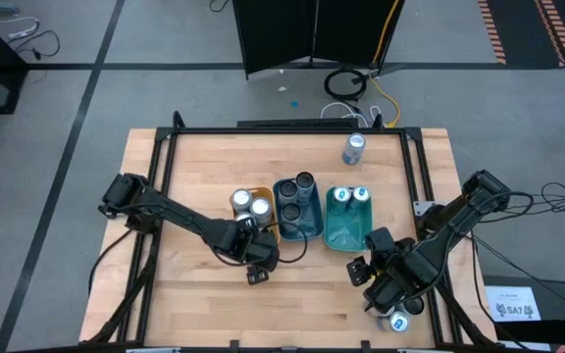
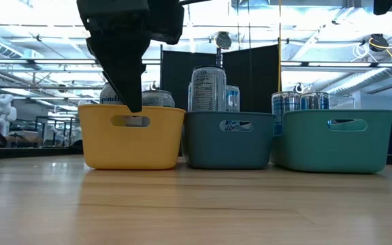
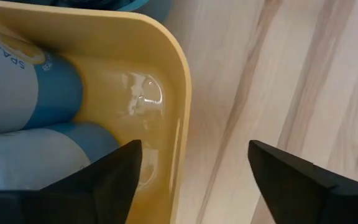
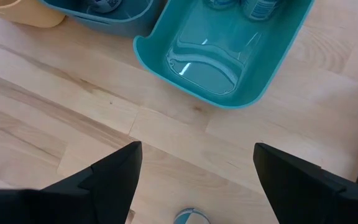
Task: Sort soda cans
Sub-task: Adjust the yellow bin
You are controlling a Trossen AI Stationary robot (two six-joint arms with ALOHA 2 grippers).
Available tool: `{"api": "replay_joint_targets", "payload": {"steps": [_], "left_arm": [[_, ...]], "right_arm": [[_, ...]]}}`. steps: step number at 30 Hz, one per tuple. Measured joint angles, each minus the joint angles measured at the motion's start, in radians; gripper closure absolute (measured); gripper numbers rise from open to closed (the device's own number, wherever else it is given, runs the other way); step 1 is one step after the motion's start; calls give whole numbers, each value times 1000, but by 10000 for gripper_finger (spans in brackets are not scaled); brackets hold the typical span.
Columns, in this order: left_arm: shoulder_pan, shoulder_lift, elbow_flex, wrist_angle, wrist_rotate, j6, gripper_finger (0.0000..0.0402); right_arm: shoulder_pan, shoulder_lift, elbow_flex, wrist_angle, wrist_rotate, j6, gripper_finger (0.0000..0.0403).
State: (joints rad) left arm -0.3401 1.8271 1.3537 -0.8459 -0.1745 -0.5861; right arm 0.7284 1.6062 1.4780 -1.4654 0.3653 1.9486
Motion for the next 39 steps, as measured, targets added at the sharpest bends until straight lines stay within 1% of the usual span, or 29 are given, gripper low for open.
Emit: {"api": "replay_joint_targets", "payload": {"steps": [4, 21, 30, 34, 39], "left_arm": [[2, 0, 0, 0, -13, 0, 135], [7, 0, -1, 0, -13, 24, 283], [35, 0, -1, 0, -11, 17, 363], [44, 0, -1, 0, -7, 19, 386], [58, -1, 0, -9, -8, 19, 386]], "right_arm": [[0, 0, 0, 0, 0, -1, 103], [0, 0, 0, -2, 0, -22, 103], [0, 0, 0, -1, 1, -23, 103], [0, 0, 0, -1, 1, -23, 103], [0, 0, 0, -2, 4, -23, 103]]}}
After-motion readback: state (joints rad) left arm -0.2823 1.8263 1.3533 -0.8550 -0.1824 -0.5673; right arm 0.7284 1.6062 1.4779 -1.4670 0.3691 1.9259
